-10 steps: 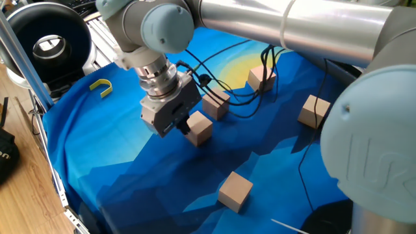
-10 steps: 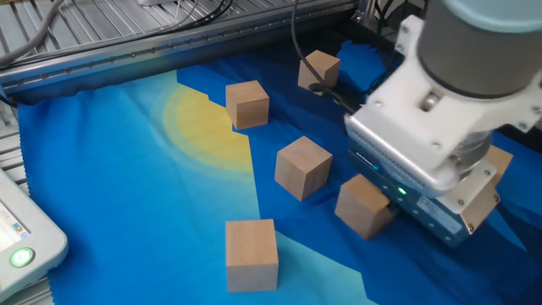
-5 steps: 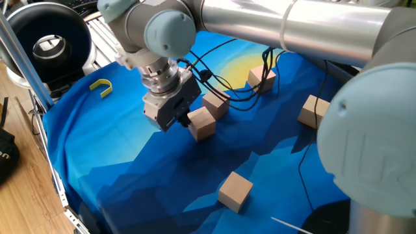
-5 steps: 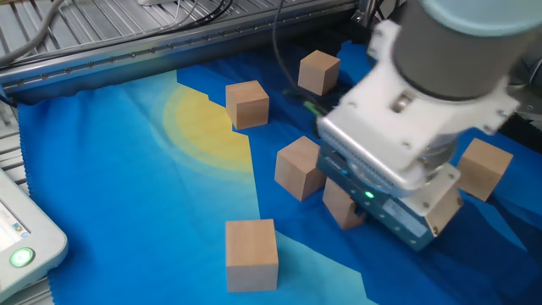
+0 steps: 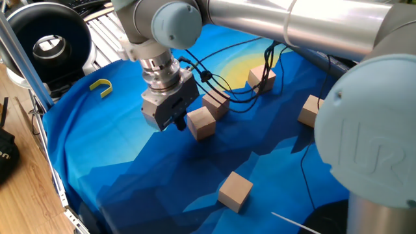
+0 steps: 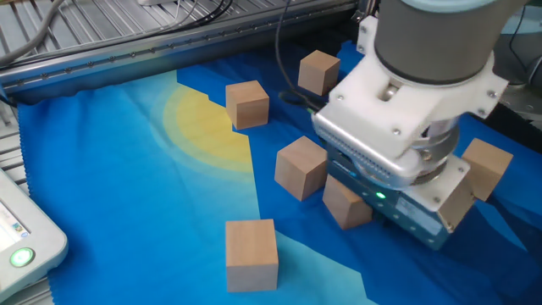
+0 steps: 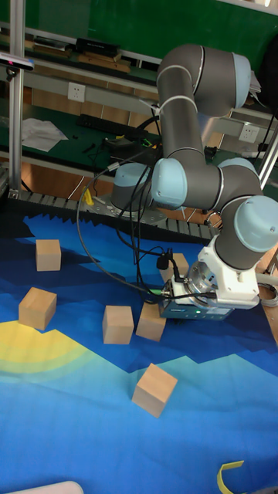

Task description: Stack the blocks into a pyramid shape

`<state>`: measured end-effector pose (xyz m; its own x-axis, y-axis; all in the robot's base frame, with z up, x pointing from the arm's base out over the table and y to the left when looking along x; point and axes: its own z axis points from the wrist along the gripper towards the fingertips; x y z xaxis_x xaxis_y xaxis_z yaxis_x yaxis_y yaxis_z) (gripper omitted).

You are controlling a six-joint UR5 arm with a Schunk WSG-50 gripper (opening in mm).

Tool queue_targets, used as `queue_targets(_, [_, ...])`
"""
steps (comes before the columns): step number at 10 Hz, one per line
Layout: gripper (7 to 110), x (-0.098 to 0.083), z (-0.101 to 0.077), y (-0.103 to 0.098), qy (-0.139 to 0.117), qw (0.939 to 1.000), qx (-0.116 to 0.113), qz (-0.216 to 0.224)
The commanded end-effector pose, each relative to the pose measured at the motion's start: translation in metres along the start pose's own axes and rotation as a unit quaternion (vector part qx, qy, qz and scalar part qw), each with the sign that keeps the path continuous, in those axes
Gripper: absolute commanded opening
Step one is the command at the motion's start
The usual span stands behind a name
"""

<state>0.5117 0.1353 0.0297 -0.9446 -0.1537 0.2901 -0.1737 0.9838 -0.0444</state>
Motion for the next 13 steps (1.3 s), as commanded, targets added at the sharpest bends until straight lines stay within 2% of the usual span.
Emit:
queue_targets(1, [7,0.024,0.01,-0.009,0.021,0.9996,0.017,-0.013])
queue_targets(2, [7,0.028,0.013,-0.016,0.023,0.9992,0.027,-0.018])
queue_targets(4, [7,0.035,0.016,-0.014,0.028,0.9993,0.018,-0.019])
queue_targets(6, [7,0.036,0.016,-0.018,0.027,0.999,0.022,-0.029])
queue_targets(9, [7,0.034,0.014,-0.026,0.012,0.9963,0.048,-0.07])
queue_targets(11, [7,0.033,0.014,-0.035,0.009,0.993,0.068,-0.096])
queue_targets(13, [7,0.024,0.013,-0.034,-0.013,0.9851,0.075,-0.154])
